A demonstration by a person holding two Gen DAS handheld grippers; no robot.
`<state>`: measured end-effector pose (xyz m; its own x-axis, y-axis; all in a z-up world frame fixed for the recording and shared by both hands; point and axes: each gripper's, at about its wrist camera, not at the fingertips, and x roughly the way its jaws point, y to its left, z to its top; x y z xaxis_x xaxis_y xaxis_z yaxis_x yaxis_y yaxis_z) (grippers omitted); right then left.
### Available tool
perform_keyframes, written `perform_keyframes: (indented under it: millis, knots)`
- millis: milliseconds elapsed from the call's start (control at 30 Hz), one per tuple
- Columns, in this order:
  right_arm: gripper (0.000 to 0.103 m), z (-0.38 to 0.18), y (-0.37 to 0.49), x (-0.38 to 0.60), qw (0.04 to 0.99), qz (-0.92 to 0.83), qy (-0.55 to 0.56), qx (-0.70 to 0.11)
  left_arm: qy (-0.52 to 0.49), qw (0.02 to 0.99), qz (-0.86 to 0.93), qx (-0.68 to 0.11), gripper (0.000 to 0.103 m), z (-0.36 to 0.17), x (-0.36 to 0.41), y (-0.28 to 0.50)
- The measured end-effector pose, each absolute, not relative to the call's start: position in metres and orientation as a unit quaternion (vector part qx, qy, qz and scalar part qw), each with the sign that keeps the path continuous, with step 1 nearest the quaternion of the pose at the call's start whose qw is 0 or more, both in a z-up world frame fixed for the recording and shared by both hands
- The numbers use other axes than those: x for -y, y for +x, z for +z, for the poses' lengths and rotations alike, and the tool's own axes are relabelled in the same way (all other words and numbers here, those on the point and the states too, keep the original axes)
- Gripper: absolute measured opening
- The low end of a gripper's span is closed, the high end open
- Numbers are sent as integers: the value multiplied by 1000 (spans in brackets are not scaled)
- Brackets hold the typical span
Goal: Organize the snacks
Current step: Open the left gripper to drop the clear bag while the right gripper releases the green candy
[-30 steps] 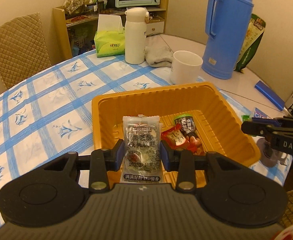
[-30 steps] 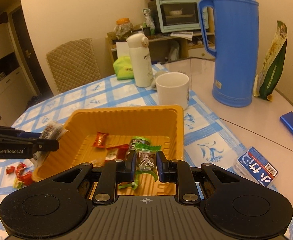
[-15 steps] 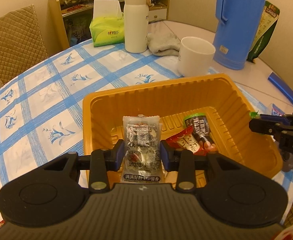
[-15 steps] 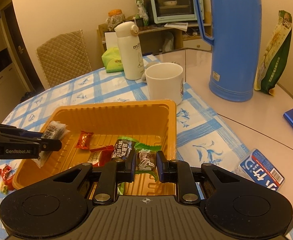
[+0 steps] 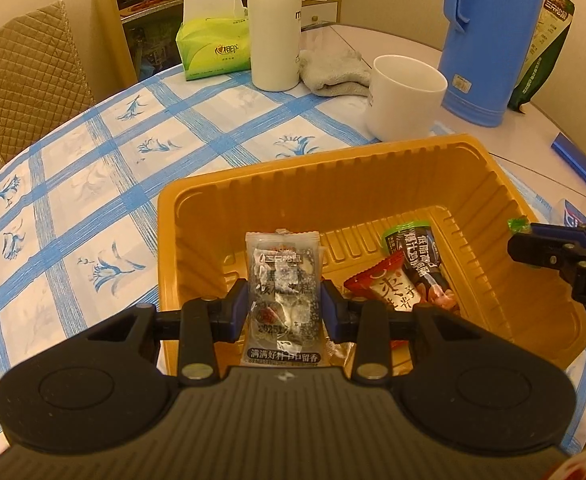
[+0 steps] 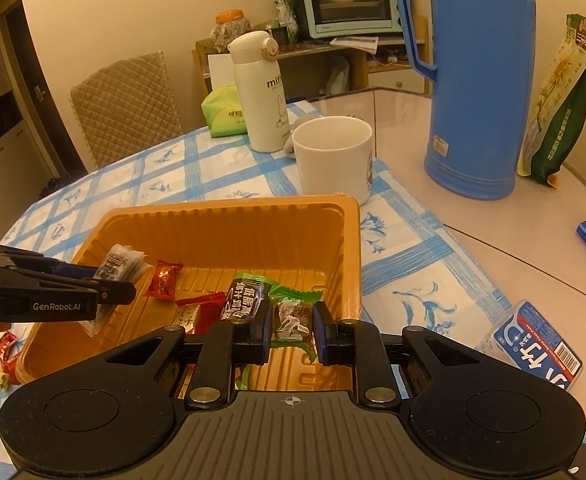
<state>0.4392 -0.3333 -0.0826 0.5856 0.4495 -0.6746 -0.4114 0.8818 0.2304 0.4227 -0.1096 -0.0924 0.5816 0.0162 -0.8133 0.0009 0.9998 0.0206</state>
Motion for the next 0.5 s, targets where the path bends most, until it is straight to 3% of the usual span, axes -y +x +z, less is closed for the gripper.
perform_keyframes:
  millis: [333,500]
  knots:
    - [22,-83,439,333,890,240,24,-386,1,892,0,-452,36,-88,112,420]
    - [22,-83,439,334,889,240,26,-388,-2,895,1,-446,43,-81,112,417]
